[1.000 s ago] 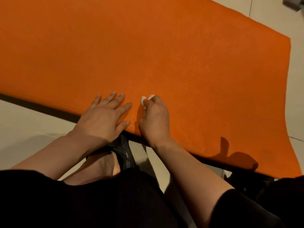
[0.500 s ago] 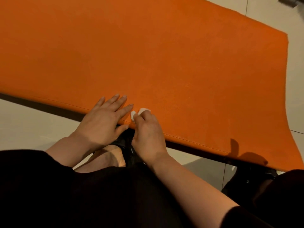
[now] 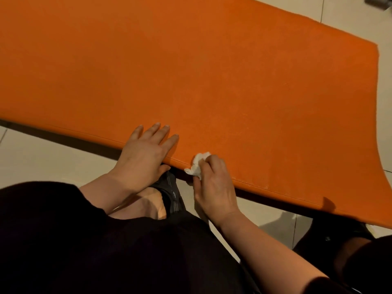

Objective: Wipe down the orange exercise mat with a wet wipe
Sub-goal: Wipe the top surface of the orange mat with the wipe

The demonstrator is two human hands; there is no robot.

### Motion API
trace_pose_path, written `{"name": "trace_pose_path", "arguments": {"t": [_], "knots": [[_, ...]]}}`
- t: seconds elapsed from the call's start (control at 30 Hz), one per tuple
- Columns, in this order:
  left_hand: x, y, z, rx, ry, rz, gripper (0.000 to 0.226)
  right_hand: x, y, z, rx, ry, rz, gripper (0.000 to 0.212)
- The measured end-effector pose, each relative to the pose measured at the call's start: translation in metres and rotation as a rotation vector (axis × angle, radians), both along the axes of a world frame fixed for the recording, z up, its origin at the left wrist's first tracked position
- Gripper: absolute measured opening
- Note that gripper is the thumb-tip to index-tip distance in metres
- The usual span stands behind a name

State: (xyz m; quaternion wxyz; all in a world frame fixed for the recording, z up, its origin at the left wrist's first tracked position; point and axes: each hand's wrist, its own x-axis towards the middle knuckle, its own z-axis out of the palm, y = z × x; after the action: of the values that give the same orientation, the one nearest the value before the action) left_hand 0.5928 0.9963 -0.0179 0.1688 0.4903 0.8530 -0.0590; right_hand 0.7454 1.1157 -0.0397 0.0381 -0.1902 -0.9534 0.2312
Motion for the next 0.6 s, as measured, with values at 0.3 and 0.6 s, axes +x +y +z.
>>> {"name": "trace_pose_path", "arguments": {"t": [0.3,0.6], "knots": [[0.001,0.012,0.013,-0.234,0.155,-0.172,0.069,-0.026,-0.002,0.01,0.306,-0.2,0.1,0.049],[-0.029,0.041,0.105,-0.411,0.229,-0.341,0.055,-0.053,0.027,0.093,0.364,-0.211,0.26,0.039]]}}
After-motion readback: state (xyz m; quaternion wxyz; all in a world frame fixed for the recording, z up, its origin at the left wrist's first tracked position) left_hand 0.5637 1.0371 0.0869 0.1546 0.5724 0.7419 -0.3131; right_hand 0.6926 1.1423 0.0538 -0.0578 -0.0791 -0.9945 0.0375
